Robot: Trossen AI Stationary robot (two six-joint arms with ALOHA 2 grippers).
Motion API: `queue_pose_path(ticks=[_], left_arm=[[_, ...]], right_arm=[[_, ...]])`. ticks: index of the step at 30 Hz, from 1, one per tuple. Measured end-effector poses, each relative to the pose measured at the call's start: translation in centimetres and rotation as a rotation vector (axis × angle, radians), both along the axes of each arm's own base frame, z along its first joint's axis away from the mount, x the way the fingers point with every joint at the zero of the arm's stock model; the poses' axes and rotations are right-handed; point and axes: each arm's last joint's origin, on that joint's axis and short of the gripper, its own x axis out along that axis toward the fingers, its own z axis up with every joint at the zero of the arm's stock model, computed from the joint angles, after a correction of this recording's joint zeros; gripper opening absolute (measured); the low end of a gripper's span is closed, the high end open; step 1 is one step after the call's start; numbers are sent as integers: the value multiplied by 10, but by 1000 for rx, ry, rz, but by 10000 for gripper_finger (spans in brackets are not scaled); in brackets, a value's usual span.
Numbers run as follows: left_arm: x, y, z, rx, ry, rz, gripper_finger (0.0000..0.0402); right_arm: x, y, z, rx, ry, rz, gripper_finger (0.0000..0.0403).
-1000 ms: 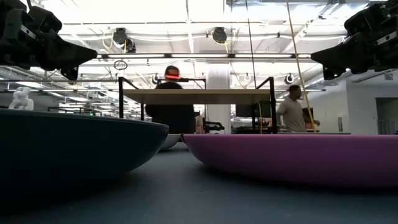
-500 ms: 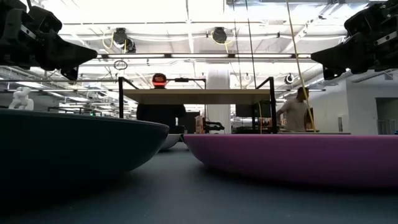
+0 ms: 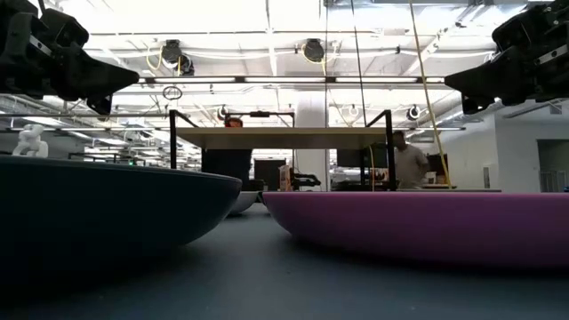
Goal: Place and stack plates onto a shelf
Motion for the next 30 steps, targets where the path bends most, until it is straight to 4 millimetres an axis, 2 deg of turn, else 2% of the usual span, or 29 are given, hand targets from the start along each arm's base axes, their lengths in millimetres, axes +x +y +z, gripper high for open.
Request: queue_pose_path(ticks=[21,24,30], left_arm=[[0,0,0,0,0,0,4],[0,0,0,0,-1,0,4],[0,0,0,0,-1,0,4]], right_arm=[[0,0,0,-5,0,-1,0],[0,-1,0,-72,-3,-45,0],[0,-3,0,-81,6,-100,0]])
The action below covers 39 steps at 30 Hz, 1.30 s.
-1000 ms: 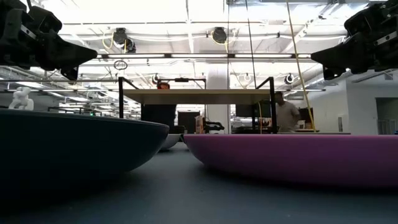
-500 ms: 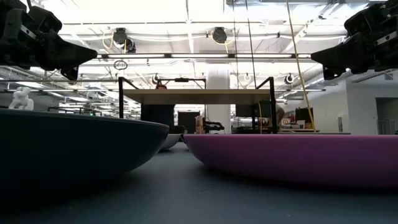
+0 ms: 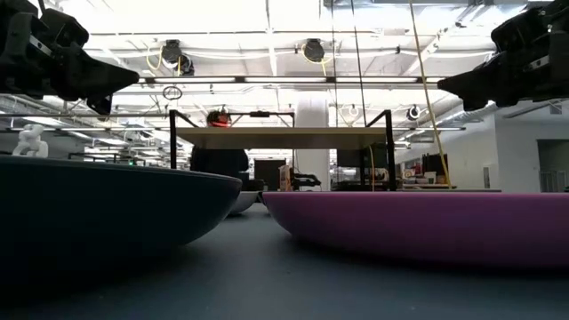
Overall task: Place and stack plates onto a shelf
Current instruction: Put the top black plate on the shelf
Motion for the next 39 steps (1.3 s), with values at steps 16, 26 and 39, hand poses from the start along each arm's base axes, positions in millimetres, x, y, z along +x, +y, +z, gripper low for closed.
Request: queue_pose_path(ticks=[16,26,39], left_arm=[[0,0,3,1,-37,1,4],[0,0,4,1,-40,1,4],[0,0,4,1,-41,0,4]], right_arm=[[9,0,21,73,23,-8,0],[27,0,85,68,50,-4,0],[37,1,161,63,82,25,0]])
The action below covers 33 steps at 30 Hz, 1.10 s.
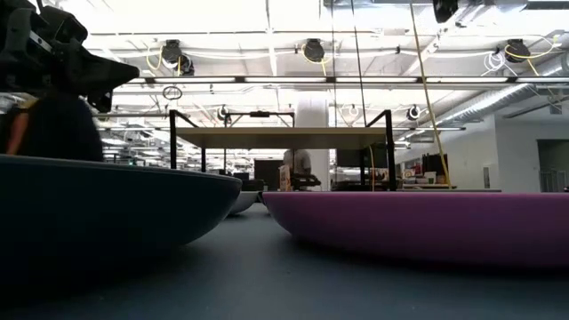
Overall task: Place and stack plates onto a shelf
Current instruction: Put the top black plate on the shelf
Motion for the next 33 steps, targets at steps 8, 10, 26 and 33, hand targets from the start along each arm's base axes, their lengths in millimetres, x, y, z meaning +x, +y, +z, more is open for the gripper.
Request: queue_pose_path(ticks=[8,10,26,33], left_arm=[[0,0,0,0,-1,0,4],[0,0,0,4,-1,0,4],[0,0,0,24,-1,2,4],[0,0,1,8,-6,0,4]], right_arm=[[0,0,32,0,13,0,0],[0,0,37,0,15,0,0],[19,0,36,104,229,-23,0],[26,4,25,159,328,-20,0]])
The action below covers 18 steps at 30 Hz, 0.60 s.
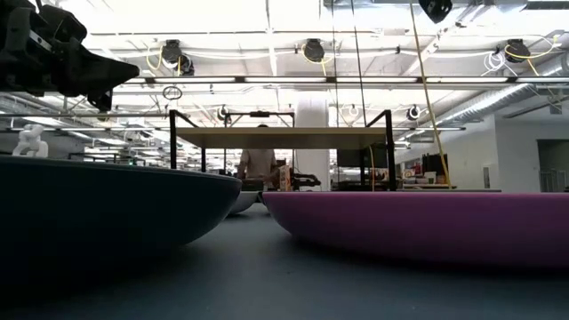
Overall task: Place and stack plates onto a shelf
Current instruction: Put the top black plate on the shelf
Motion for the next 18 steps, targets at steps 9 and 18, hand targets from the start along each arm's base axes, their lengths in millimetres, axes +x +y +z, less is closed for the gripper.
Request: queue_pose_path(ticks=[9,18], left_arm=[[-1,0,9,-36,-100,-3,4],[-7,1,42,-4,-209,35,4]], right_arm=[[8,8,-6,-12,-43,49,0],[19,13,-40,-12,-67,72,0]])
